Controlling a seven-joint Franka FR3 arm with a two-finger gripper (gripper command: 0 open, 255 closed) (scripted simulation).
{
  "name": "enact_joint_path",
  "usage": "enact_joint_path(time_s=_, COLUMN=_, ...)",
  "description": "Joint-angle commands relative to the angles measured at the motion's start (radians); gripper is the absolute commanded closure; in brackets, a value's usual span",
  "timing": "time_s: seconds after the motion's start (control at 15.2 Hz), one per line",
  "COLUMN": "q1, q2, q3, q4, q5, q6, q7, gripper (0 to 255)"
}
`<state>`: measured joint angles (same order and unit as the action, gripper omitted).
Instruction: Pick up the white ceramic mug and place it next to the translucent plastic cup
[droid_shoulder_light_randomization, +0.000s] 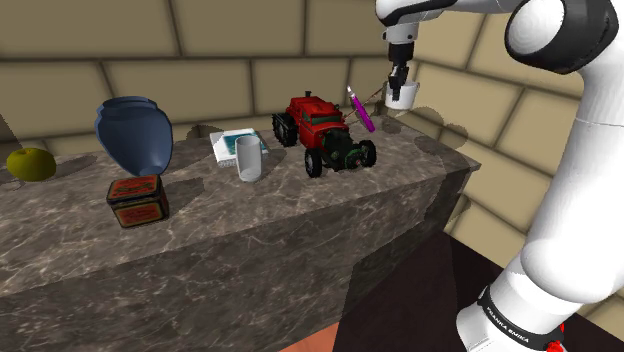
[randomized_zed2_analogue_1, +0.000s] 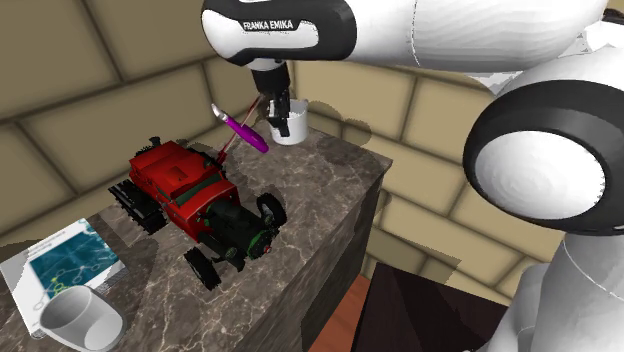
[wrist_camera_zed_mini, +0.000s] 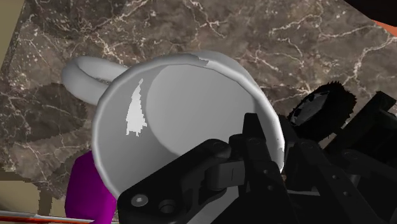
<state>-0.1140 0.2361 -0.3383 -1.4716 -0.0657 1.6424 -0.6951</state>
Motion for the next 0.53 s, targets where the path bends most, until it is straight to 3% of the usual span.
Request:
enact_joint_path(time_s=0.0, q1=0.034, q2=-0.039, q3=0.015, q4=-0.050, q5=-0.013, q6=0.009, q7=0.050, gripper=255)
enact_joint_path(time_s=0.46, q1=0.135, q2=-0.148, q3=0.083, q4=-0.181, q5=-0.042, q6=0.014, q7=0.220, gripper=255)
